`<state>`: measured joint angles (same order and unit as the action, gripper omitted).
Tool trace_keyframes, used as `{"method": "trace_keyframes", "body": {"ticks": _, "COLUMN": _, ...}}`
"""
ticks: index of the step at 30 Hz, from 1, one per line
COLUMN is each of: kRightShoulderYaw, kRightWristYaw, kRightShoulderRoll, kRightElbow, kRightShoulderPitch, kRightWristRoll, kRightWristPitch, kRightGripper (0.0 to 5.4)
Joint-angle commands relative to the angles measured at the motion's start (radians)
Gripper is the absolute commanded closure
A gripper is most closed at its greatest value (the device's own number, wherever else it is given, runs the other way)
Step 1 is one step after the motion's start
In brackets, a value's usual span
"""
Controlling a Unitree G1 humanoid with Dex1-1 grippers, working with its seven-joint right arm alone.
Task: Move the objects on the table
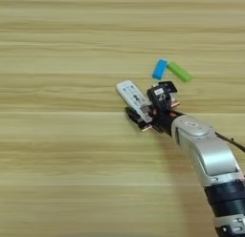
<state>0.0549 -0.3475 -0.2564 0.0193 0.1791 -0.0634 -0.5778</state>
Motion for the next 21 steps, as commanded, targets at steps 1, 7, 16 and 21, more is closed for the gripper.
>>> {"method": "trace_keyframes", "body": {"ticks": 1, "kRightShoulderYaw": -0.050, "kRightWristYaw": 0.026, "kRightShoulderRoll": 0.002, "kRightElbow": 0.034, "kRightShoulderPitch": 0.076, "kRightWristRoll": -0.015, "kRightWristPitch": 0.066, "kRightGripper": 0.09}}
{"method": "trace_keyframes", "body": {"ticks": 7, "kRightShoulderYaw": -0.070, "kRightWristYaw": 0.021, "kRightShoulderRoll": 0.016, "kRightElbow": 0.051, "kRightShoulderPitch": 0.075, "kRightWristRoll": -0.026, "kRightWristPitch": 0.103, "kRightGripper": 0.04}}
{"method": "trace_keyframes", "body": {"ticks": 16, "kRightShoulderYaw": -0.076, "kRightWristYaw": 0.010, "kRightShoulderRoll": 0.021, "kRightElbow": 0.063, "kRightShoulderPitch": 0.068, "kRightWristRoll": -0.034, "kRightWristPitch": 0.139, "kRightGripper": 0.04}}
{"method": "trace_keyframes", "body": {"ticks": 21, "kRightShoulderYaw": -0.086, "kRightWristYaw": 0.007, "kRightShoulderRoll": 0.025, "kRightElbow": 0.070, "kRightShoulderPitch": 0.068, "kRightWristRoll": -0.043, "kRightWristPitch": 0.159, "kRightGripper": 0.04}}
